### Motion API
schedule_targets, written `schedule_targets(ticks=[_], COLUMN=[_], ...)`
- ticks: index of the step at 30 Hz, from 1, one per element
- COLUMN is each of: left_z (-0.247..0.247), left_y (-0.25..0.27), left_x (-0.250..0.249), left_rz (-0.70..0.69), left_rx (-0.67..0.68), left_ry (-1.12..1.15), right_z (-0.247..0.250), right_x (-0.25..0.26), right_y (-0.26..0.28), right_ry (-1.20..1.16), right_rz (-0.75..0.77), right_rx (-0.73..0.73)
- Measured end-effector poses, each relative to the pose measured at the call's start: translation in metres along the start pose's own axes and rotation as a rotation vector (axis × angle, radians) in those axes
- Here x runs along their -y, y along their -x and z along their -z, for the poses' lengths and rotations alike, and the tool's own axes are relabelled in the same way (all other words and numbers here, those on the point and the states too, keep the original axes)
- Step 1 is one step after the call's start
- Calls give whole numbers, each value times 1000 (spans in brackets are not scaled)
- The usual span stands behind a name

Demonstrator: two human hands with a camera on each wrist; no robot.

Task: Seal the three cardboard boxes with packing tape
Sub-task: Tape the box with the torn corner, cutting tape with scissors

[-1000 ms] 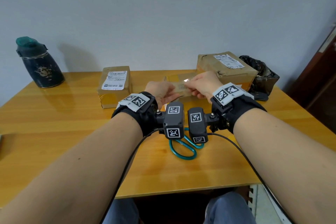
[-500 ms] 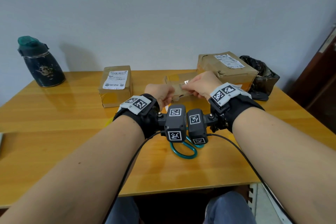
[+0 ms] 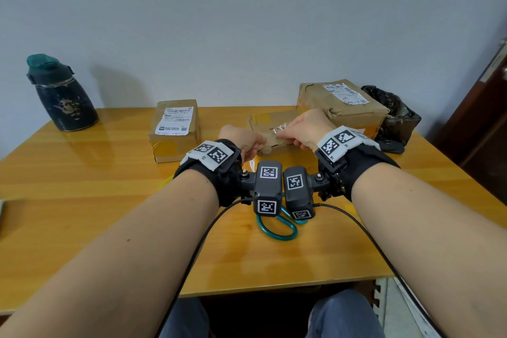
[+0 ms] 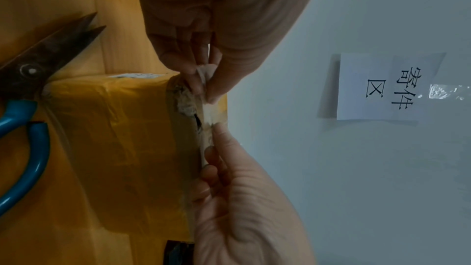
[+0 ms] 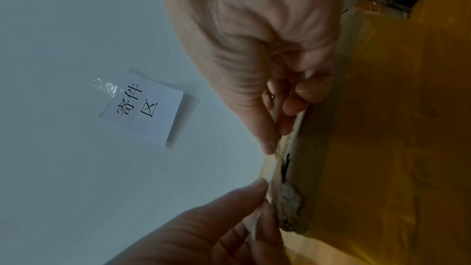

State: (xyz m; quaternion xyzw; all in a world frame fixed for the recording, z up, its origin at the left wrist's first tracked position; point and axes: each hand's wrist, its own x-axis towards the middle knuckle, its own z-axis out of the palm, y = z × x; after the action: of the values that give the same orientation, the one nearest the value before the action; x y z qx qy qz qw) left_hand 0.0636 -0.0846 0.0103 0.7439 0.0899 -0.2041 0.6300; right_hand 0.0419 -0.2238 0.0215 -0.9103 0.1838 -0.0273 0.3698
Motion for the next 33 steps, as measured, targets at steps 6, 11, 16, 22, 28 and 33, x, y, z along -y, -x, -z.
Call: schedule_targets(ticks=[6, 11, 16, 22, 28, 33], left_z=[-2, -5, -6, -6, -8, -7], left_y=[3, 0, -3, -3, -5, -7], left_x=[-3, -1, 1, 0, 2, 4], left_rz=[-5, -56, -93, -100, -119, -97], left_rx=[14, -29, -39, -98, -106, -104], left_ry=[-58, -116, -147, -224, -288, -235], right_z=[-4, -6, -7, -8, -5, -4], right_x=[3, 4, 0, 1, -1, -3], right_y=[-9, -14, -18, -14, -9, -3], right_ry=[183, 265, 268, 268, 255, 206], right_rz=[-91, -126, -91, -59, -47, -12], right_rx=[-26, -2, -23, -48, -24, -84])
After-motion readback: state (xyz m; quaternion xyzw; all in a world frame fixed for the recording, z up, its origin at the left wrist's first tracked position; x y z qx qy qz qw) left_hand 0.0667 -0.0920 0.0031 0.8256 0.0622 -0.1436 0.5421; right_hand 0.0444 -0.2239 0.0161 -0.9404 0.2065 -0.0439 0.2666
